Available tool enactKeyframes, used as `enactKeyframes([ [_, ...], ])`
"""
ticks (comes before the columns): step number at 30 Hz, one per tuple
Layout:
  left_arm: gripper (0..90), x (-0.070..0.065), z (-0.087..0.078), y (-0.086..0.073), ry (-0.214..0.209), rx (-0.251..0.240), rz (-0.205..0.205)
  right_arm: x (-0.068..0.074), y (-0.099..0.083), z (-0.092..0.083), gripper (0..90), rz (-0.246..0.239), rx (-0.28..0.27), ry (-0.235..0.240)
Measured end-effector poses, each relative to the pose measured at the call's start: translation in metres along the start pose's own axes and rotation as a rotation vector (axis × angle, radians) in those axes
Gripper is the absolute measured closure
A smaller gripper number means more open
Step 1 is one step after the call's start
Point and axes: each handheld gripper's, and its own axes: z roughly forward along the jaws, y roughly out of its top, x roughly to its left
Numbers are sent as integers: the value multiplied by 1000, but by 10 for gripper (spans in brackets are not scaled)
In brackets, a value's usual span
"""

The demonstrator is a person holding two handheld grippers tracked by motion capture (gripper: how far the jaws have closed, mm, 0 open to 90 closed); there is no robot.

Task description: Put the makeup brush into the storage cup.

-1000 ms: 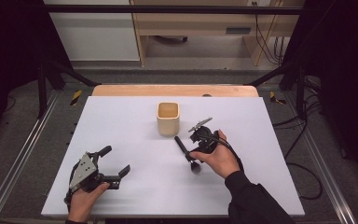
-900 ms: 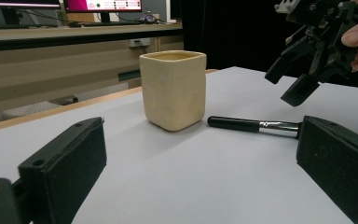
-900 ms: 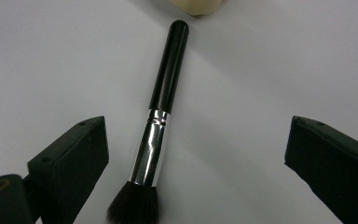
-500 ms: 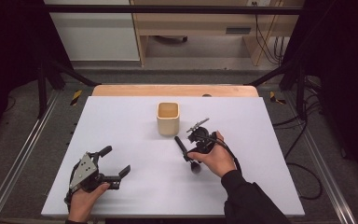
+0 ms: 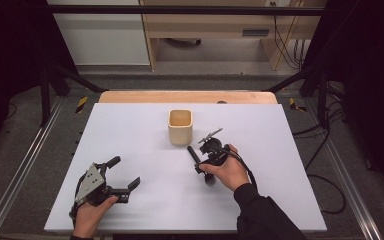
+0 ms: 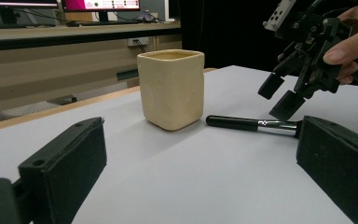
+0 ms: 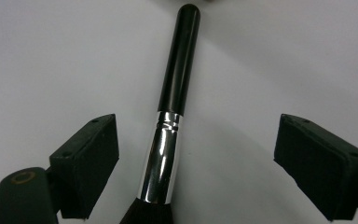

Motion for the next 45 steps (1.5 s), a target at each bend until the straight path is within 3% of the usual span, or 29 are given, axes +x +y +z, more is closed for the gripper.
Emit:
enactKeyframes([
  [7,13,-1,0,0,-2,2,3,5,-3,1,339,-7,15,23],
  [20,14,-1,1,0,-3,-2,0,9,-9,9,565,18,49,47],
  [38,15,-1,1,1,-3,-1,2,11,-8,13,698,23,63,43],
  [45,15,-2,0,2,-4,-4,5,10,-8,13,709,19,66,43],
])
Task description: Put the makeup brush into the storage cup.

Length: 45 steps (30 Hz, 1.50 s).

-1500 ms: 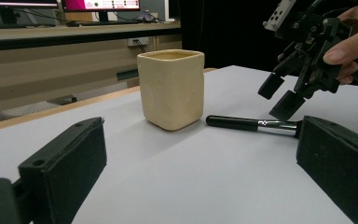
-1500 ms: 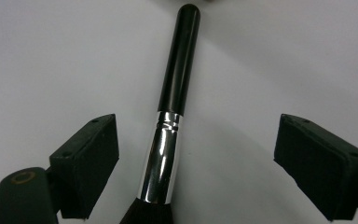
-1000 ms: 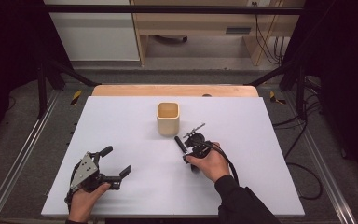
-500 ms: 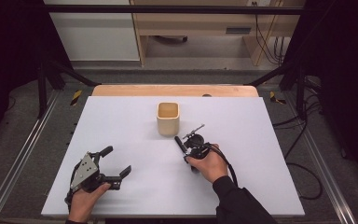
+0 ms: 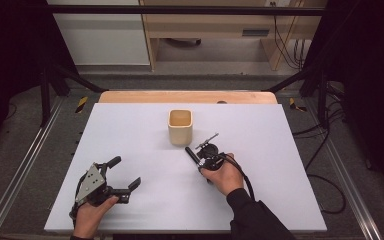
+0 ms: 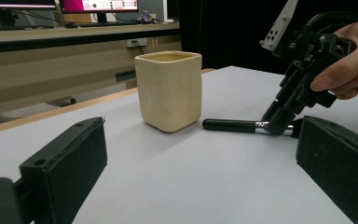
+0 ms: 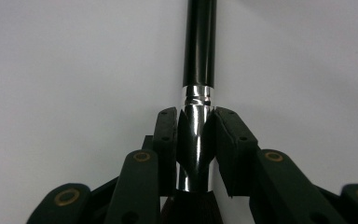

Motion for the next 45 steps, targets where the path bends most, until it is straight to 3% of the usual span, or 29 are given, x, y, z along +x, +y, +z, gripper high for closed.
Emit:
enactKeyframes([
  [19,16,-2,0,2,-2,0,10,-2,-4,-6,715,-75,-7,31],
  [26,17,-5,2,4,-6,11,35,-4,-3,-21,715,-120,-11,32],
  [35,20,-20,7,16,1,47,143,-10,0,-37,715,-214,7,36],
  [41,21,-41,26,27,-16,91,245,-22,5,-52,715,-263,30,40],
  [42,21,-41,26,27,-16,91,245,-22,5,-52,715,-263,30,40],
  [45,21,-48,36,32,-20,112,299,-25,8,-58,714,-295,46,38],
])
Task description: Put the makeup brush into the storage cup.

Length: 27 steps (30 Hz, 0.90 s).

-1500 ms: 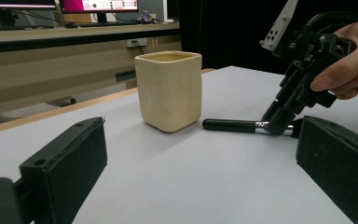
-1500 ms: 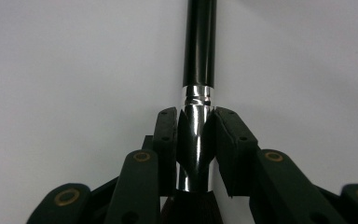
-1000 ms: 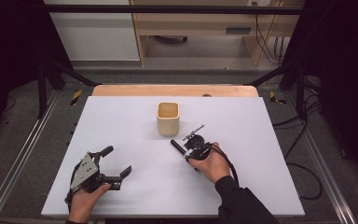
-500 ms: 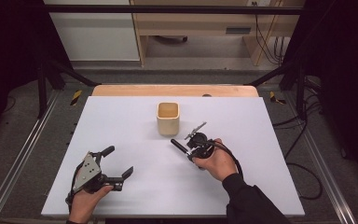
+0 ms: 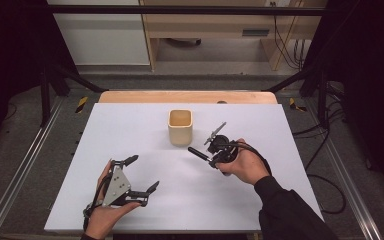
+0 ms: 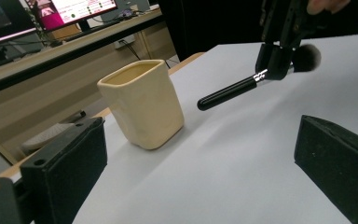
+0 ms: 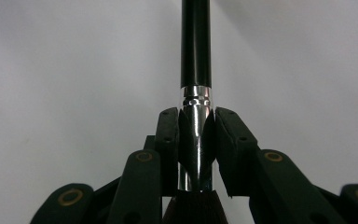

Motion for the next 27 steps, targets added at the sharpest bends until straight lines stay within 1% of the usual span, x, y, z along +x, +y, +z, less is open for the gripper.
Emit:
enactKeyframes([
  [2,22,-2,8,5,-11,17,40,-2,2,-3,715,-9,17,2],
  [3,23,-3,12,8,-21,27,66,-3,3,-5,715,-23,22,5],
  [4,35,-5,15,11,-26,34,90,-4,5,-8,714,-22,31,10],
  [5,35,-6,18,15,-20,39,115,-4,5,-8,714,-22,31,10],
  [6,35,-8,24,22,-15,42,156,-5,6,-12,714,-24,38,17],
  [7,37,-8,24,22,-15,42,156,-5,6,-12,714,-24,38,17],
  [8,37,-8,26,25,-8,43,174,-6,6,-13,715,-45,35,15],
  [9,41,-9,28,27,-4,38,188,-5,8,-15,714,-36,39,14],
  [10,45,-10,31,29,-8,36,195,-5,8,-17,714,-49,36,17],
  [11,45,-10,34,31,-8,42,211,-3,10,-19,715,-40,43,20],
  [12,46,-12,37,33,-9,54,236,-3,11,-20,714,-62,40,23],
  [15,77,-18,47,36,-37,81,308,0,14,-24,714,-87,56,24],
  [16,86,-20,51,37,-41,84,331,2,14,-25,714,-76,68,28],
  [17,86,-21,52,37,-44,93,338,2,15,-25,714,-89,71,33],
  [19,86,-23,57,37,-45,90,339,4,15,-26,714,-84,89,33],
  [20,86,-24,59,37,-42,90,340,4,15,-25,714,-102,90,36],
  [21,86,-25,61,38,-43,93,348,5,15,-25,714,-104,95,37],
  [25,95,-32,69,38,-39,121,436,8,16,-26,714,-109,102,51],
  [26,111,-35,73,38,-43,133,467,9,17,-27,714,-112,98,56],
  [27,114,-35,73,38,-43,133,467,9,17,-27,714,-112,98,56],
])
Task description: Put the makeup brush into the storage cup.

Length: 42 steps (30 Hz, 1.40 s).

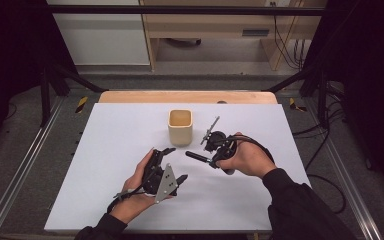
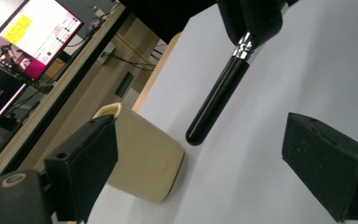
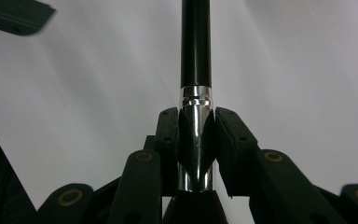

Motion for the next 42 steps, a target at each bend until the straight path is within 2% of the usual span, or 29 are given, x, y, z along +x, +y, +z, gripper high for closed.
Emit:
enactKeyframes([
  [3,121,-3,6,2,-9,1,20,2,3,-2,714,-11,6,6],
  [4,133,-5,10,4,-9,14,49,4,5,-3,714,-13,6,10],
  [7,146,-7,14,6,-13,21,67,6,7,-5,714,-12,4,18],
  [10,181,-9,19,7,-13,12,66,8,9,-7,714,-32,1,25],
  [14,219,-11,23,10,-17,42,127,10,9,-7,714,-38,6,32],
  [19,281,-15,28,11,-16,59,162,12,12,-5,714,-31,14,43],
  [22,309,-17,29,11,-12,55,172,12,13,-4,714,-50,12,45],
  [23,327,-17,30,11,-10,53,176,14,14,-4,714,-31,14,49],
  [24,336,-18,30,11,-10,54,187,13,14,-3,714,-49,9,51],
  [28,392,-20,32,10,-10,62,206,15,15,-2,714,-54,17,54],
  [31,438,-20,32,10,-10,70,226,17,16,-1,714,-43,24,62],
  [35,521,-22,32,10,-16,71,250,17,17,0,714,-56,18,72],
  [42,586,-23,32,10,-19,76,274,19,17,0,714,-47,26,80],
])
